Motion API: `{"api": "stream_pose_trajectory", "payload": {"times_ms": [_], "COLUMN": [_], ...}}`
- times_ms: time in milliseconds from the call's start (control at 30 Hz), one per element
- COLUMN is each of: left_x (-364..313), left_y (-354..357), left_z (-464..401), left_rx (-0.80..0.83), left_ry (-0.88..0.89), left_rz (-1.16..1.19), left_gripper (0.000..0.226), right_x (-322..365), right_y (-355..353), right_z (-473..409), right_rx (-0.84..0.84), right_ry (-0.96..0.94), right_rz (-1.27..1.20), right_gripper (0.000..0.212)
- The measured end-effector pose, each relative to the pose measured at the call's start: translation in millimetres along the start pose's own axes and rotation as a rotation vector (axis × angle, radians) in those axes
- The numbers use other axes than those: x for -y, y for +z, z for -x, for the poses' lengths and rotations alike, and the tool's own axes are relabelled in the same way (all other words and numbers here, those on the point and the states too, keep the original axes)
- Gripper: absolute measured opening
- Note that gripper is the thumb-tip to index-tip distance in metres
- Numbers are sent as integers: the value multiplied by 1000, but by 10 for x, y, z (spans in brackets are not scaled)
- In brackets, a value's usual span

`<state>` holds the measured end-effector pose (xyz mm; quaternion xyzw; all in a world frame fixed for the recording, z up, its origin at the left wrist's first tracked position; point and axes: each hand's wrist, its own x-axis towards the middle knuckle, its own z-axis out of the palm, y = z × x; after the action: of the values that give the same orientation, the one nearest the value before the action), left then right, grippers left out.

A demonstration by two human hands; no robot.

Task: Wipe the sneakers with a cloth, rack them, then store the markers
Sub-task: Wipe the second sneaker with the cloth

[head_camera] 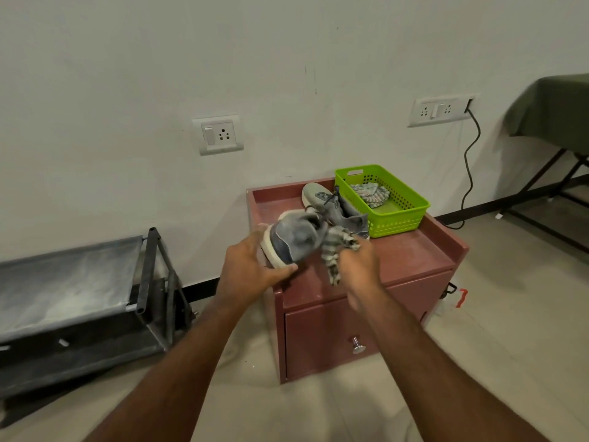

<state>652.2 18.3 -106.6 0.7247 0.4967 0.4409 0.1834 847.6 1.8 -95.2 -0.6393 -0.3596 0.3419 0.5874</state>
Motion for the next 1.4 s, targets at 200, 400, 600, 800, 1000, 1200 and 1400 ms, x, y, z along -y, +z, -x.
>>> {"api": "stream_pose_trajectory", "payload": {"times_ms": [200, 400, 600, 800, 1000, 1200, 1400], "left_x": [69, 62, 85, 87, 140, 166, 104], "left_y": [225, 290, 308, 347, 311, 324, 371], "left_z": [101, 120, 48, 99, 95, 50, 90], "left_rx": [322, 394, 328, 273, 292, 280, 299], "left_ry": [357, 324, 225, 170, 145, 132, 84], "left_rz": [-381, -362, -410, -326, -345, -282, -266], "left_gripper": [97, 90, 92, 84, 81, 80, 83], "right_x": [81, -40, -17, -358, -362, -350, -270], "right_y": [-464, -390, -377, 42, -88, 68, 132], "right_z": [-169, -105, -228, -55, -477, -302, -393], "right_rx": [-80, 339, -25, 522, 127, 494, 316], "right_ry": [39, 74, -312, -508, -315, -626, -644], "right_rz": [-49, 93, 202, 419, 492, 431, 603], "right_gripper": [27, 28, 51, 75, 58, 74, 65]}}
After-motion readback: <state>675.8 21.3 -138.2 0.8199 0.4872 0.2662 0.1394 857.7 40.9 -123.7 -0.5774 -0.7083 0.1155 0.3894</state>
